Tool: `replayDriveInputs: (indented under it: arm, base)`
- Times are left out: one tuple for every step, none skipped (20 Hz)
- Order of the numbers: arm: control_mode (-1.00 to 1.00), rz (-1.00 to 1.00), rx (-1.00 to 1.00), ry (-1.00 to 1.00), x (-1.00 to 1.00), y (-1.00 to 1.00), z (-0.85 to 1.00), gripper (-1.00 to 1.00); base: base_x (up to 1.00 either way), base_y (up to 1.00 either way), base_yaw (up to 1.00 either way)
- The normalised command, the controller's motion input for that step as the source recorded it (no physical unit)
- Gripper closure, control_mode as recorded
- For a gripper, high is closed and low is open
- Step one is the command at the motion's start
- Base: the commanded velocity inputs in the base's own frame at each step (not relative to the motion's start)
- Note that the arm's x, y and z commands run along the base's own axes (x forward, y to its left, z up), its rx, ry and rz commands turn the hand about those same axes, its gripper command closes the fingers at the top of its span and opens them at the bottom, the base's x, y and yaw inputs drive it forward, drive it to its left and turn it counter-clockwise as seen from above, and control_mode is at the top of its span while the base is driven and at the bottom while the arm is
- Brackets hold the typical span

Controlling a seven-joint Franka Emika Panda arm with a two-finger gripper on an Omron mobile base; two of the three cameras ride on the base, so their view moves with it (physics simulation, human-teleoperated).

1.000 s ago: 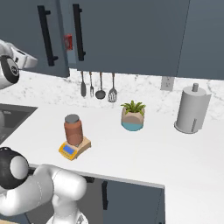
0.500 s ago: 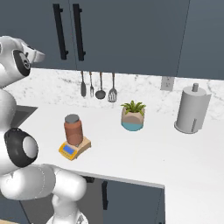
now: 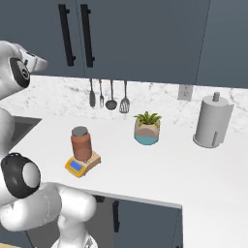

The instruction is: Pick the honey bottle and place it on the digital scale for weighing, and close the cabinet.

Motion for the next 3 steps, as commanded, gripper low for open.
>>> replayDriveInputs:
  arm:
    - [-1.00,0.00,0.00,-0.07,-0.71,-0.36,0.00,-1.00]
    - [-1.00,0.00,0.00,-0.07,-0.69,-0.37,0.00,-1.00]
    - [-1.00,0.00,0.00,-0.05,-0.66,-0.35,0.00,-1.00]
  base:
    - [0.00,0.00,0.00]
    - [0.00,0.00,0.00]
    - [0.00,0.00,0.00]
